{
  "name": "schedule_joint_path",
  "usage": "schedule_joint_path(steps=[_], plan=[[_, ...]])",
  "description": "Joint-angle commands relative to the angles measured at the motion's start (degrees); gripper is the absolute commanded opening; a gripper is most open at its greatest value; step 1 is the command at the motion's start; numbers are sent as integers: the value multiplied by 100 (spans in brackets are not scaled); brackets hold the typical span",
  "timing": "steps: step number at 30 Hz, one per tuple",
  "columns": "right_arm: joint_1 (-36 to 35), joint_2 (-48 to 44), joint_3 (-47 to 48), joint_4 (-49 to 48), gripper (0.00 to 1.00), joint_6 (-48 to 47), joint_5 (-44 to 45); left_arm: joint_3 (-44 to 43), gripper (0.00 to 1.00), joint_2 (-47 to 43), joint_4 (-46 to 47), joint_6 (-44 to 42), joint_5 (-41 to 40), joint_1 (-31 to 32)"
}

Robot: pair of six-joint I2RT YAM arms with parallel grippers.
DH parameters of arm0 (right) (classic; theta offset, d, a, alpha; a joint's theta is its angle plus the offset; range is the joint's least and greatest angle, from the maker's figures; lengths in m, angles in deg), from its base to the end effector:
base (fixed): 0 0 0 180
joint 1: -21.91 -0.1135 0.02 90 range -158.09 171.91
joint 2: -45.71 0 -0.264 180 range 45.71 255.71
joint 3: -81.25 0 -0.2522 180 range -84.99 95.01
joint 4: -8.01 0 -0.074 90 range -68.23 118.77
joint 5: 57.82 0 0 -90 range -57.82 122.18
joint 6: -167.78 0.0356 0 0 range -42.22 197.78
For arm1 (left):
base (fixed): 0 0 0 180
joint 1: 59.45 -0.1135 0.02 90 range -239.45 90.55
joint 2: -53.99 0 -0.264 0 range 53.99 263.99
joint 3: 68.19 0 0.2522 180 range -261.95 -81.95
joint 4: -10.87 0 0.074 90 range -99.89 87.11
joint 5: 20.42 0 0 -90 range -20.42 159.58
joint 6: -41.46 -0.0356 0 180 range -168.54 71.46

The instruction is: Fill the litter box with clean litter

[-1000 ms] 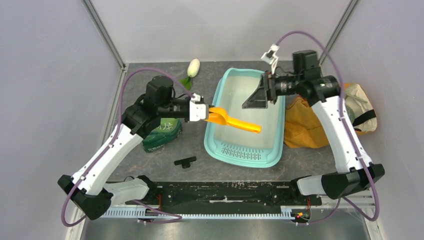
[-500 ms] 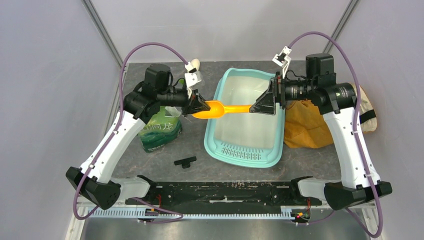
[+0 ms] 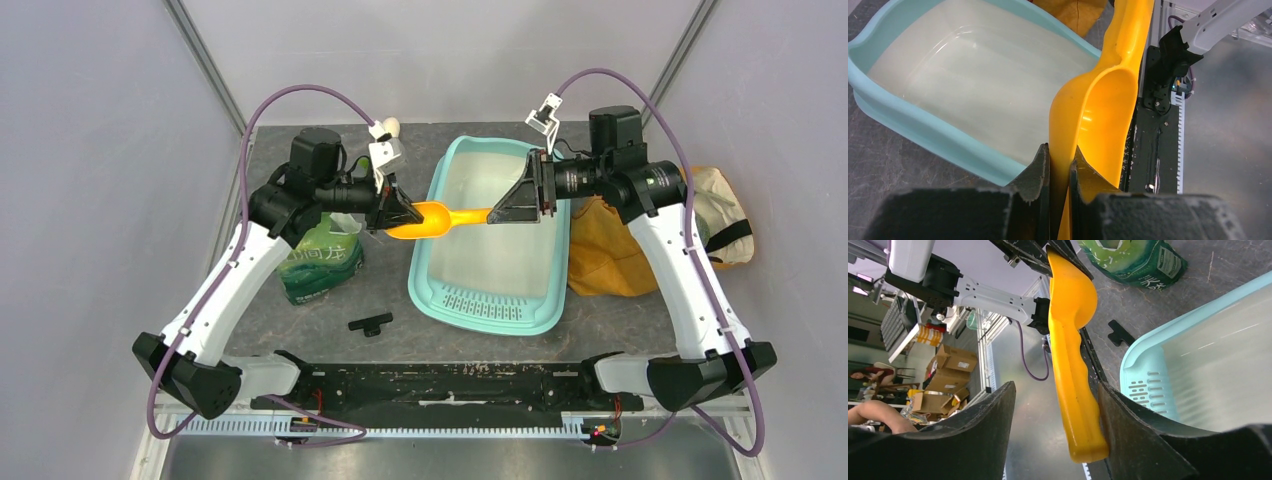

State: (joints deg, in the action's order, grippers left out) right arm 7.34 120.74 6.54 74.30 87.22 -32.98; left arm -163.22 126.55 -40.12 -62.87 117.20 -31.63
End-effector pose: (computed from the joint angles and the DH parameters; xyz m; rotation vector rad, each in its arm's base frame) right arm 0.2257 0.0920 0.4433 -0.7468 1.9879 1.4760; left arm 0.2177 -0.1446 0.4150 1.1894 1.6504 -0.9997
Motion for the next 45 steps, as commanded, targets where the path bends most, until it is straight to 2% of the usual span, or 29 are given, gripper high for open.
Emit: schedule_joint_path(steps=[1,4,6,8,14,19,20,21,23,24,25,39,45], plan=[[-81,-3,-114,-464,65,405,-229,37,2,-62,333,261,178,5],[-90,2,-183,-642,54,607,-213,49,2,-57,348,255,161,5],[-89,38,-192,-654,51,673,-210,50,2,-53,348,245,159,5],[-87,64,-235,-689,41,745,-209,50,2,-48,381,255,152,5],[-90,98,-281,-705,31,804,-165,57,2,-39,404,279,102,5],[-88,123,-276,-705,7,846,-210,85,2,-31,445,361,14,5],[-89,122,-280,-714,7,870,-227,83,2,-31,443,392,-7,5],[-90,111,-284,-727,16,900,-240,95,2,-30,452,404,-22,6],[-90,96,-302,-747,41,917,-309,103,2,-35,479,433,-29,5],[-90,89,-310,-776,48,941,-328,103,2,-26,488,433,-38,5],[-90,79,-326,-814,50,986,-347,103,2,-30,493,433,-42,5],[-114,100,-460,-1013,52,1186,-369,111,2,-4,524,558,-140,-1],[-132,65,-478,-1000,48,1116,-467,103,2,29,533,571,-104,-4]])
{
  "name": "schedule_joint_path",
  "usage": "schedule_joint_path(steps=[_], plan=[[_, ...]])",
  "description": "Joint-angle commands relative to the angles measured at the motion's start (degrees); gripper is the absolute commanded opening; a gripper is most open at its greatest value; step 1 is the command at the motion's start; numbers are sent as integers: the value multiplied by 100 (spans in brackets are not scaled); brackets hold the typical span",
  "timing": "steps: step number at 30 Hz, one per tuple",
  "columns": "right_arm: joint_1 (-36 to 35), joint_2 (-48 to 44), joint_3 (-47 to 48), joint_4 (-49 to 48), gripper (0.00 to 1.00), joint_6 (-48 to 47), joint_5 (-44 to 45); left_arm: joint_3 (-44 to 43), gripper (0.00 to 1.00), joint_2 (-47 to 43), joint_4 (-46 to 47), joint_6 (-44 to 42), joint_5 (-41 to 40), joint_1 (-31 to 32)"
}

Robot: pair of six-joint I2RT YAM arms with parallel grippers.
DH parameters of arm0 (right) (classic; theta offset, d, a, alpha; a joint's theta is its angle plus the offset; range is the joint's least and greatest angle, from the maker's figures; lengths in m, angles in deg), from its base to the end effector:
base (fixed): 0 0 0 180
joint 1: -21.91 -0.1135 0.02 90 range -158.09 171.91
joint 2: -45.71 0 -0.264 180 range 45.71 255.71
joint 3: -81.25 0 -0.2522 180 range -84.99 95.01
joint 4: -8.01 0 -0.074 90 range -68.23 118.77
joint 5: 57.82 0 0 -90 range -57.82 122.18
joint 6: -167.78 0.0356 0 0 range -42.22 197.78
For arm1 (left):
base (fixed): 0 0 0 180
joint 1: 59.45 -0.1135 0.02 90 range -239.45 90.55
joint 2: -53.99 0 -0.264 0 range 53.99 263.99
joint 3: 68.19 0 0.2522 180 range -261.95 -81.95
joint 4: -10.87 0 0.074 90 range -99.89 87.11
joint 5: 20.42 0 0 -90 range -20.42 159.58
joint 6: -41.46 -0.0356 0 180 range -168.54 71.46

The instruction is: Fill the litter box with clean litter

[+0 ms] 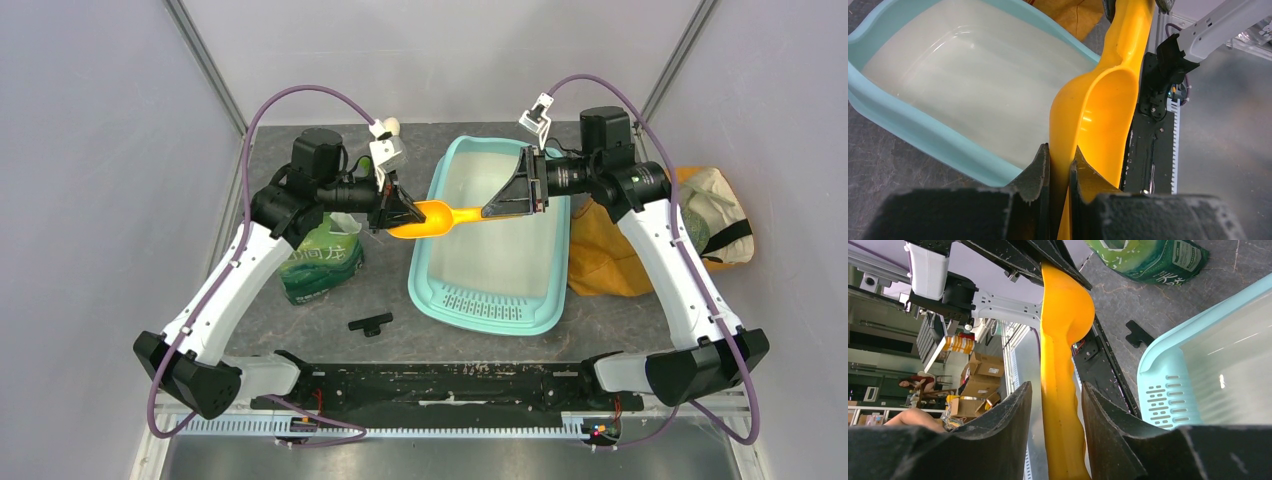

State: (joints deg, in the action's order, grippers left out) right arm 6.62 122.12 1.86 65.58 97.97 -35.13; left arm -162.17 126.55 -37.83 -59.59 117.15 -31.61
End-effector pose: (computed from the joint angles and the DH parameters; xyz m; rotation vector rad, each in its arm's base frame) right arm 0.2434 0.1006 0.4252 -0.6372 2.0479 1.6116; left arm 0.2201 -0.1460 0.4125 1.1476 1.6711 -1.0278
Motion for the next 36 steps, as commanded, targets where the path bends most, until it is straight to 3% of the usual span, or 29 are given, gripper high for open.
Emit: schedule_joint_path(steps=[1,5,12,13,14,15,17,21,24,26,27,31,36], plan=[[-70,-76,-16,-121,48,14,-281,-36,2,38,296,258,-86,-6],[-69,-79,-10,-101,43,-15,-292,-35,2,77,288,221,-64,-4],[-68,-81,-19,-104,11,-21,-185,-67,3,93,237,277,-137,-6],[-71,-68,-12,-105,6,-15,-178,-110,12,78,138,219,-151,-13],[-71,-60,-4,-101,0,-15,-127,-173,27,57,-4,112,-136,-31],[-70,-44,7,-103,0,10,-64,-288,43,33,-165,6,-133,-81],[-53,-22,25,-102,0,40,15,-532,59,-36,-657,-290,-91,-308],[-9,-19,10,-101,0,57,177,-1046,75,-163,-1608,-455,-514,-1146],[8,-12,-19,-101,0,54,251,-1572,80,-290,-2671,-1196,-885,-1899],[9,-11,-19,-93,0,45,288,-2200,83,-162,-4009,-2659,-585,-2444],[13,-1,-11,-92,0,42,291,-2490,83,-67,-4390,-2898,-568,-2738],[13,33,-1,-92,0,39,315,-3108,81,219,-5261,-3570,-742,-3840],[8,29,14,-54,0,17,355,-2730,84,-70,-5677,-4842,-1020,-4454]])
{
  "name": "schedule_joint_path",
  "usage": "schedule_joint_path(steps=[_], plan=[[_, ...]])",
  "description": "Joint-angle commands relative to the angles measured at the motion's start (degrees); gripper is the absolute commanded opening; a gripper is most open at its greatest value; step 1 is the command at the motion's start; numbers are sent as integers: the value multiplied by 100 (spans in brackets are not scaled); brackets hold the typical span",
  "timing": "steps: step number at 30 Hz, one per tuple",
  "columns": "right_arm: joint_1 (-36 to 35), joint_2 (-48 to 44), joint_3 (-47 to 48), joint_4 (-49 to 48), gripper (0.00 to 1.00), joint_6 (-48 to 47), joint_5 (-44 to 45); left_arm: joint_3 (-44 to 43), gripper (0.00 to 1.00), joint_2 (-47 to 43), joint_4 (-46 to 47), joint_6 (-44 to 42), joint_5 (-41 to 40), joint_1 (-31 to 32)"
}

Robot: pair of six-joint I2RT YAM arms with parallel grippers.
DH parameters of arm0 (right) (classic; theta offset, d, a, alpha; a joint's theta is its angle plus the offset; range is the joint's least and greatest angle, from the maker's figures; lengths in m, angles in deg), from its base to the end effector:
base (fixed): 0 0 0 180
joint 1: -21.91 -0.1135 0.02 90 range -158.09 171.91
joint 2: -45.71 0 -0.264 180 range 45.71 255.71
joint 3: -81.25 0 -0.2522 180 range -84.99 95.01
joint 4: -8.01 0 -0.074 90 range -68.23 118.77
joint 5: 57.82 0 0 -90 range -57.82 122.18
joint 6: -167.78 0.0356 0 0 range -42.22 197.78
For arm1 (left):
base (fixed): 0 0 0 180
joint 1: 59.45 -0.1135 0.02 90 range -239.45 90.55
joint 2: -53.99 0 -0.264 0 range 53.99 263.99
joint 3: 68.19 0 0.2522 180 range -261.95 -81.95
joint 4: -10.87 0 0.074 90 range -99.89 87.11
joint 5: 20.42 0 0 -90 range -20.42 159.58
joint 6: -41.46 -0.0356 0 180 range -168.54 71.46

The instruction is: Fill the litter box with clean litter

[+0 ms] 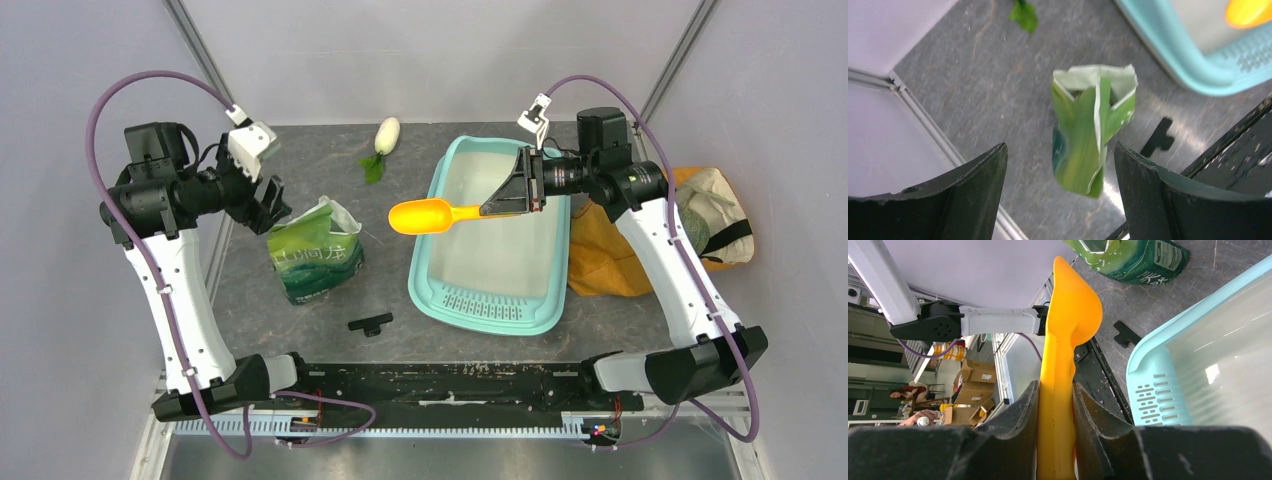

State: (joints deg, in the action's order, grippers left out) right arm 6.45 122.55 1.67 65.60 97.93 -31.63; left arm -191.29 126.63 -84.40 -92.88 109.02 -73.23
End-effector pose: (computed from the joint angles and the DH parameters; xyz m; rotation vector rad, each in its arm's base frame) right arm 0.2473 0.1015 0.4213 -0.5955 2.0812 1.5522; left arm 0.1742 0.0194 0.4884 0.8687 1.9730 -0.2371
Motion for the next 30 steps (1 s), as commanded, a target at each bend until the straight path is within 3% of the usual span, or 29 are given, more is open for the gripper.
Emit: schedule_joint_path(steps=[1,5,14,24,27,30], plan=[[27,-18,36,-43,0,14,16,255,84,-62,-1129,-1741,-219,-404],[29,39,53,-16,0,-9,1,640,84,-23,-1292,-2331,-26,-1022],[30,63,62,90,0,-89,21,1910,85,-355,-1277,-3443,-375,-1047],[26,99,71,87,0,-31,9,2245,87,-697,-1119,-3724,-515,-1055],[28,123,80,51,0,5,-6,2449,87,-747,-618,-3429,-755,-1065],[26,165,125,29,0,21,-24,2627,87,-664,-267,-3150,-499,-1090]])
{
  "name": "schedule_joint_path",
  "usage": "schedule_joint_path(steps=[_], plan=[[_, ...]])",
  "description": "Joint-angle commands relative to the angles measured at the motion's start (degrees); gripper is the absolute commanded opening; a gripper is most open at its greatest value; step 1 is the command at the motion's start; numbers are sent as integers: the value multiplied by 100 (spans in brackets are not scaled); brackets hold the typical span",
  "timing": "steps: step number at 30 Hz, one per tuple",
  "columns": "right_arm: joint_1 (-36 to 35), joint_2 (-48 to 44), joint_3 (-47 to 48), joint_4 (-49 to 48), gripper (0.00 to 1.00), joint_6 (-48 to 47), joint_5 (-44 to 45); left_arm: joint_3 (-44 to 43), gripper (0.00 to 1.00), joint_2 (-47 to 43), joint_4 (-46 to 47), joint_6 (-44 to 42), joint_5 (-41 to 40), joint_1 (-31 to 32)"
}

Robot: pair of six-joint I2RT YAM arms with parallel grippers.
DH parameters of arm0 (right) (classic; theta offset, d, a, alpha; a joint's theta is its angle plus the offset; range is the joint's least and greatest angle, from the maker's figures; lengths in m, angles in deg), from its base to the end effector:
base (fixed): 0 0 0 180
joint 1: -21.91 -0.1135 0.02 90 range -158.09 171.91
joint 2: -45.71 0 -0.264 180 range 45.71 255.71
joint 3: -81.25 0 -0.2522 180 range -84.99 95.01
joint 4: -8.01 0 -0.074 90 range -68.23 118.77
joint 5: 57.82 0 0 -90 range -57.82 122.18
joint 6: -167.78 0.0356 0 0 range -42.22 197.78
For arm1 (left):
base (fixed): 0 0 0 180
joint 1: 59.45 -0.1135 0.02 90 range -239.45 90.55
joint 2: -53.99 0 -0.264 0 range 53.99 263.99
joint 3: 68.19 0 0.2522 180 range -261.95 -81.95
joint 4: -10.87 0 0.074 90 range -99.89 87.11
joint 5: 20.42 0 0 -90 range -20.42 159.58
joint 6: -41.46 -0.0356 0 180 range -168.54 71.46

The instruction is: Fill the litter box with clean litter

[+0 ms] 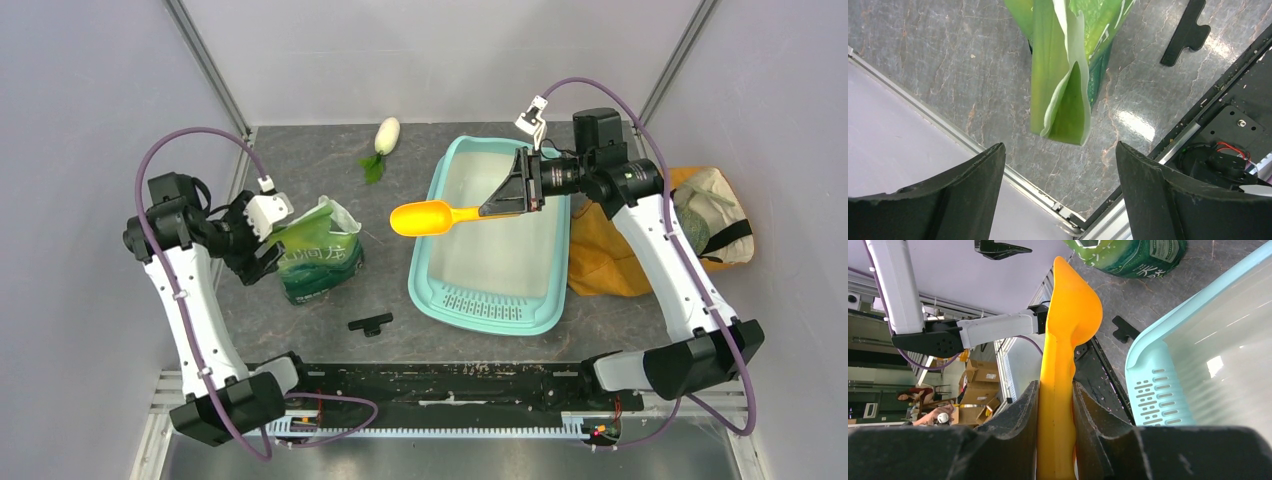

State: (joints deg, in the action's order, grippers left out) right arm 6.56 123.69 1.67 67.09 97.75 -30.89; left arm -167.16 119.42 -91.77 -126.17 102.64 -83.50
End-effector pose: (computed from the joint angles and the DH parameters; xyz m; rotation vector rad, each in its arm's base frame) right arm 0.2524 0.1022 0.4142 -0.5632 2.1275 1.5503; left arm 0.1517 0.0464 0.3959 1.2338 2.1437 -0.1097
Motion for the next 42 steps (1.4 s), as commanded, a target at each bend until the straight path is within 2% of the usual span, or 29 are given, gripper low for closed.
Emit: schedule_joint_path(steps=[1,7,11,15,23,28,34,42], plan=[[19,58,138,-120,0,42,-99,244,86,86,558,201,336,-77],[15,56,122,-111,0,11,-54,771,81,58,1515,318,1875,-91],[15,86,233,-23,0,-74,80,935,67,343,1431,-44,2415,-89],[15,142,351,65,0,-117,172,1192,58,505,1262,-575,2469,-84],[15,181,344,21,0,-65,143,1651,42,596,1362,-877,2674,-94],[20,177,369,47,0,-125,154,1674,42,448,1183,-934,2698,-246],[-95,288,536,49,0,-201,650,1555,2,133,899,-1261,2922,-331],[-465,466,877,-68,0,-274,1482,1116,2,228,872,-1467,3130,240]])
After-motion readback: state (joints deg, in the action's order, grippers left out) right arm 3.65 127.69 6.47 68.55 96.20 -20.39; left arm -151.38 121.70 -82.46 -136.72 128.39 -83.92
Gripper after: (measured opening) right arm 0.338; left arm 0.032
